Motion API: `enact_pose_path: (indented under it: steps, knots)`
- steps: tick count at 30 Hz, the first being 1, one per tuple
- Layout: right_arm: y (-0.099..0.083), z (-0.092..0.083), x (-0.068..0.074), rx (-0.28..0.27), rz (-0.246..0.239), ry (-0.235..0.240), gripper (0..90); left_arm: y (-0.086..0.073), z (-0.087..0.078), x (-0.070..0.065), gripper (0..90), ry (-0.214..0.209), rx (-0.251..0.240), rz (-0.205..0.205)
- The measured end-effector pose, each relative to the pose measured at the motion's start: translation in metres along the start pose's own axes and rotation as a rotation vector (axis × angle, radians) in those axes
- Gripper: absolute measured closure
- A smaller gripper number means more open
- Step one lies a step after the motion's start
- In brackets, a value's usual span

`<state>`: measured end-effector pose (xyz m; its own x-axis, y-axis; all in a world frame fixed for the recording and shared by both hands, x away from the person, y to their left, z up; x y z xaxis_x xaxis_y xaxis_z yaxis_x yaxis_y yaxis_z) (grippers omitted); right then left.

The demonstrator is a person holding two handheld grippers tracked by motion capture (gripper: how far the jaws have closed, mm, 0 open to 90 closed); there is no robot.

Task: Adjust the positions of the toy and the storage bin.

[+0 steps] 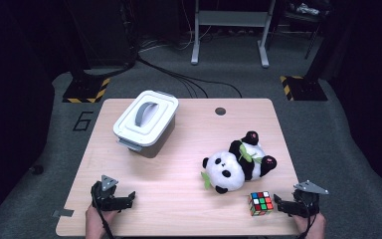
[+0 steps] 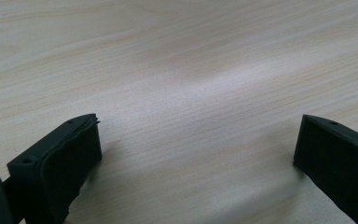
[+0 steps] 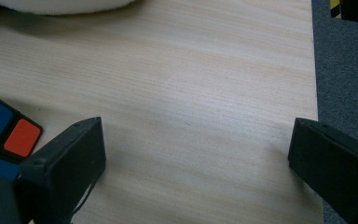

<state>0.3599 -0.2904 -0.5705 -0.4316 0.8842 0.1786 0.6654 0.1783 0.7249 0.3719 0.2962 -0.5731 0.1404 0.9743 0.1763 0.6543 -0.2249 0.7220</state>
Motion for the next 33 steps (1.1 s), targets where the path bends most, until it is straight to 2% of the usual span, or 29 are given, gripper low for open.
enact_pose_path:
  steps: [17, 20, 24, 26, 33]
  knots:
    - [0.0, -0.001, -0.001, 0.0, 0.006, -0.009, 3.2, 0.0, 0.0, 0.0, 0.5, 0.001, -0.001, 0.0]
    - [0.0, 0.0, 0.0, 0.017, 0.02, -0.013, 0.0, 0.0, 0.0, 0.0, 0.5, 0.0, 0.0, 0.0]
    - [0.001, -0.001, 0.0, 0.029, 0.018, -0.013, 0.0, 0.0, 0.0, 0.0, 0.4, 0.0, 0.0, 0.001]
    - [0.002, -0.004, 0.001, 0.012, 0.04, 0.001, 0.0, 0.0, 0.0, 0.0, 0.4, 0.0, 0.0, 0.002]
    - [0.015, -0.025, 0.012, -0.04, 0.063, 0.003, 0.0, 0.0, 0.0, 0.0, 0.4, 0.001, 0.001, 0.001]
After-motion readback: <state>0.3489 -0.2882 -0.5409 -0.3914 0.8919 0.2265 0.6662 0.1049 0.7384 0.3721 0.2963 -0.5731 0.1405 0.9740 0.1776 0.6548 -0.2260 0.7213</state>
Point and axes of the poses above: each handheld gripper's, and its own axes: z roughly forward along the jaws, y roughly out of its top, x roughly to its left, the point moved 6 cm from there along z, roughly forward along the jaws, and after that the axes turned 15 degrees about y, right-handed, at the moved point
